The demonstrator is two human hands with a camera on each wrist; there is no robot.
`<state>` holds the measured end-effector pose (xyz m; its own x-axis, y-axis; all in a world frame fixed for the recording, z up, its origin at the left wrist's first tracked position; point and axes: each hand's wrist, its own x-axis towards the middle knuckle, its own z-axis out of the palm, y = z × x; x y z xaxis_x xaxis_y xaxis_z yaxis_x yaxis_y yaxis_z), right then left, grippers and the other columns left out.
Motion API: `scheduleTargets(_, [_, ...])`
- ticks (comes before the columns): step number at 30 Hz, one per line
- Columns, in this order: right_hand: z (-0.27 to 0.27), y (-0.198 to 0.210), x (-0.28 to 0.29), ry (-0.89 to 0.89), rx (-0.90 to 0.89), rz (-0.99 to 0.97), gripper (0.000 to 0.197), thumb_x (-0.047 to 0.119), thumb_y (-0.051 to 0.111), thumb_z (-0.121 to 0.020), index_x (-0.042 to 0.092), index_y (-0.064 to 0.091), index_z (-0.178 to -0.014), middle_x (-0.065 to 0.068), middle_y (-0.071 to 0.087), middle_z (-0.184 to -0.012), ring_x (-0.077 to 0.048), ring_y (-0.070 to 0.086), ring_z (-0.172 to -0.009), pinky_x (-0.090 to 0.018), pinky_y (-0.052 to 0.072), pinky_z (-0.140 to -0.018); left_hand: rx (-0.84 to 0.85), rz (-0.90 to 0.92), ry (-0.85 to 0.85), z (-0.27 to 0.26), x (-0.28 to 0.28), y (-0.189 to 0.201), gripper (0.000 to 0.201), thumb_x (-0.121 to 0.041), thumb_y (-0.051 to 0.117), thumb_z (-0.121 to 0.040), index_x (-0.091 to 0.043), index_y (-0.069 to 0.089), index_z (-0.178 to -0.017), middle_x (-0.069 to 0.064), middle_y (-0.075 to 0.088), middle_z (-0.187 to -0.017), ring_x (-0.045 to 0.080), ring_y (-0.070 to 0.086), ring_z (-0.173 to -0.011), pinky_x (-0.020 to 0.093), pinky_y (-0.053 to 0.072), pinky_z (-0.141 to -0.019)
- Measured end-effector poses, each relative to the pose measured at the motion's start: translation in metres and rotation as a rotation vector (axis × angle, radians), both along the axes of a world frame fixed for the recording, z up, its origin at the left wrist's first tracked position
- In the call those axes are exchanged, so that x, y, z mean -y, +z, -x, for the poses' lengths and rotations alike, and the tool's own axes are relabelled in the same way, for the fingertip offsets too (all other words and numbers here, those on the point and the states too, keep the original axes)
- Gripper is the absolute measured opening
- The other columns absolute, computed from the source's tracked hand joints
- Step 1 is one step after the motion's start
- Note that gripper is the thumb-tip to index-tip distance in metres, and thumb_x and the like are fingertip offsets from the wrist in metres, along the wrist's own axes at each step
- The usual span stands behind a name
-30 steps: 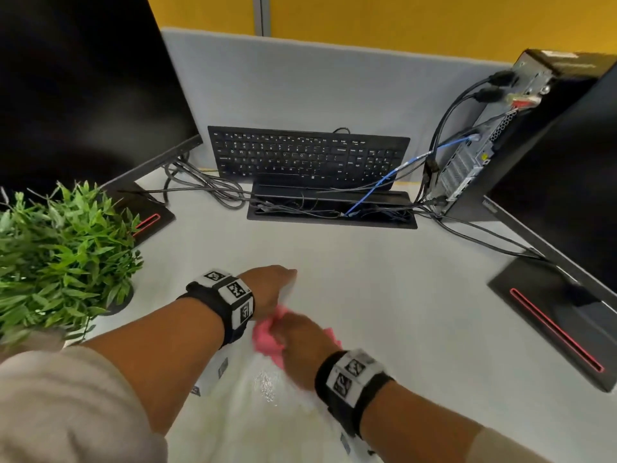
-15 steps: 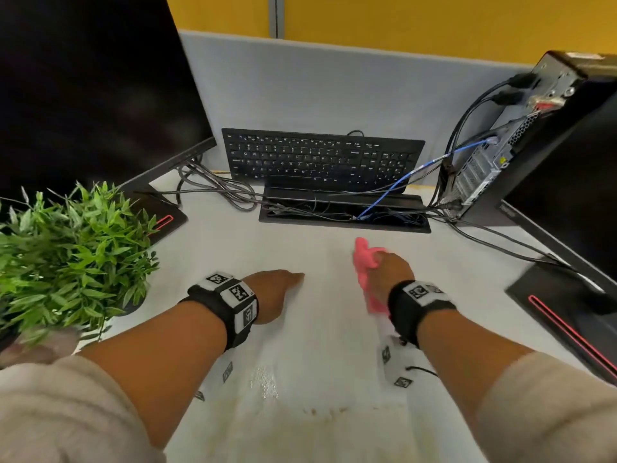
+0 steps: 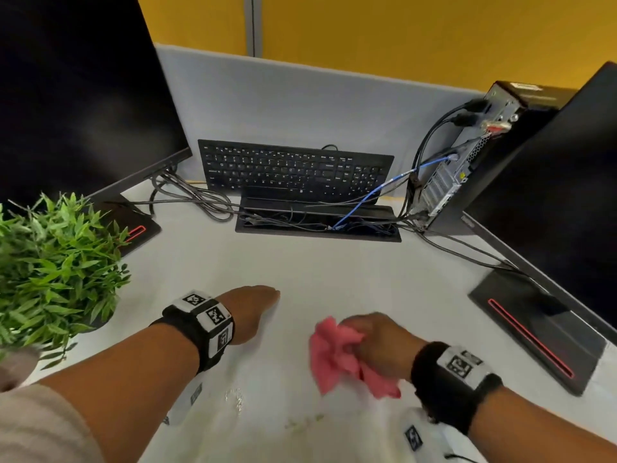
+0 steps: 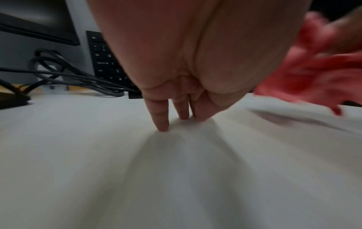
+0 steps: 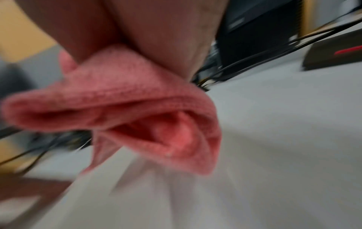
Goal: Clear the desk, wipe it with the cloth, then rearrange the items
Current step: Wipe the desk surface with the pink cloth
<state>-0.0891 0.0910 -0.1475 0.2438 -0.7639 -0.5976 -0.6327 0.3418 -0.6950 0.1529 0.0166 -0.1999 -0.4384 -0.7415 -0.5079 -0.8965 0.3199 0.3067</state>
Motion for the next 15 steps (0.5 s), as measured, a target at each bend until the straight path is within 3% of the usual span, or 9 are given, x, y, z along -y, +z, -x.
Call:
scheduleTargets(2, [0.037, 0.001, 0.04, -0.374, 0.0, 0.121, 0.029, 0.011, 0.043, -0.095, 0.007, 0.07, -0.087, -0.003, 0.071, -0.063, -0.024, 0.059, -0.051, -0.031, 0.049, -0.045, 0.009, 0.002, -0.074, 0.01, 0.002, -0.004, 0.068, 0.001, 0.034, -0.093, -0.021, 0.012, -0.153, -0.005, 0.004, -0.162, 0.015, 0.008, -0.15, 0.028, 0.007, -0.123])
scheduleTargets(3, [0.052, -0.005, 0.061, -0.5, -0.038, 0.186, 0.029, 0.012, 0.043, -0.095, 0.01, 0.071, -0.089, -0.002, 0.073, -0.064, -0.025, 0.063, -0.054, -0.03, 0.051, -0.046, 0.009, 0.0, -0.101, 0.016, 0.003, -0.007, 0.068, 0.001, 0.036, -0.092, -0.022, 0.014, -0.153, -0.005, 0.004, -0.162, 0.015, 0.009, -0.15, 0.03, 0.009, -0.123])
scheduleTargets(5, [0.066, -0.026, 0.097, -0.641, -0.152, 0.269, 0.024, 0.013, 0.048, -0.093, 0.014, 0.071, -0.098, 0.004, 0.072, -0.08, -0.029, 0.071, -0.085, -0.028, 0.052, -0.063, 0.022, -0.007, -0.142, 0.027, 0.005, -0.01, 0.067, 0.0, 0.036, -0.091, -0.022, 0.018, -0.152, -0.006, 0.005, -0.162, 0.016, 0.008, -0.15, 0.032, 0.012, -0.123])
scheduleTargets(7, [0.061, -0.054, 0.123, -0.566, -0.335, 0.279, 0.024, 0.015, 0.053, -0.093, 0.018, 0.066, -0.112, 0.0, 0.061, -0.097, -0.03, 0.063, -0.111, -0.024, 0.044, -0.073, 0.025, -0.007, -0.15, 0.034, 0.005, -0.011, 0.067, 0.001, 0.036, -0.091, -0.022, 0.019, -0.152, -0.007, 0.005, -0.162, 0.016, 0.007, -0.15, 0.033, 0.012, -0.123])
scheduleTargets(10, [0.011, -0.075, 0.141, -0.284, -0.494, 0.341, 0.03, 0.018, 0.054, -0.092, 0.016, 0.063, -0.121, -0.011, 0.061, -0.12, -0.029, 0.056, -0.117, -0.027, 0.045, -0.087, 0.007, 0.028, -0.077, 0.033, 0.008, -0.01, 0.067, 0.002, 0.037, -0.089, -0.02, 0.024, -0.151, -0.007, 0.011, -0.161, 0.016, 0.014, -0.149, 0.032, 0.015, -0.122])
scheduleTargets(11, [-0.014, -0.077, 0.14, -0.19, -0.469, 0.371, 0.031, 0.02, 0.054, -0.091, 0.015, 0.063, -0.12, -0.01, 0.061, -0.119, -0.027, 0.057, -0.112, -0.027, 0.045, -0.088, 0.005, 0.047, -0.024, 0.029, 0.008, -0.009, 0.064, 0.002, 0.039, -0.088, -0.018, 0.029, -0.149, -0.004, 0.017, -0.16, 0.018, 0.02, -0.147, 0.033, 0.02, -0.121])
scheduleTargets(13, [-0.063, -0.078, 0.122, -0.028, -0.33, 0.373, 0.026, 0.025, 0.054, -0.09, 0.017, 0.067, -0.11, -0.001, 0.061, -0.097, -0.022, 0.06, -0.094, -0.03, 0.047, -0.087, -0.001, 0.11, 0.069, 0.017, 0.01, -0.006, 0.058, 0.001, 0.041, -0.087, -0.016, 0.042, -0.142, 0.003, 0.036, -0.152, 0.022, 0.039, -0.138, 0.035, 0.033, -0.114])
scheduleTargets(15, [-0.098, -0.07, 0.08, 0.047, -0.093, 0.273, 0.018, 0.032, 0.052, -0.079, 0.019, 0.063, -0.084, 0.008, 0.055, -0.071, -0.02, 0.057, -0.071, -0.041, 0.046, -0.082, 0.022, 0.132, 0.11, -0.001, 0.008, -0.004, 0.052, -0.001, 0.044, -0.086, -0.017, 0.049, -0.136, 0.004, 0.045, -0.144, 0.023, 0.048, -0.13, 0.035, 0.039, -0.109])
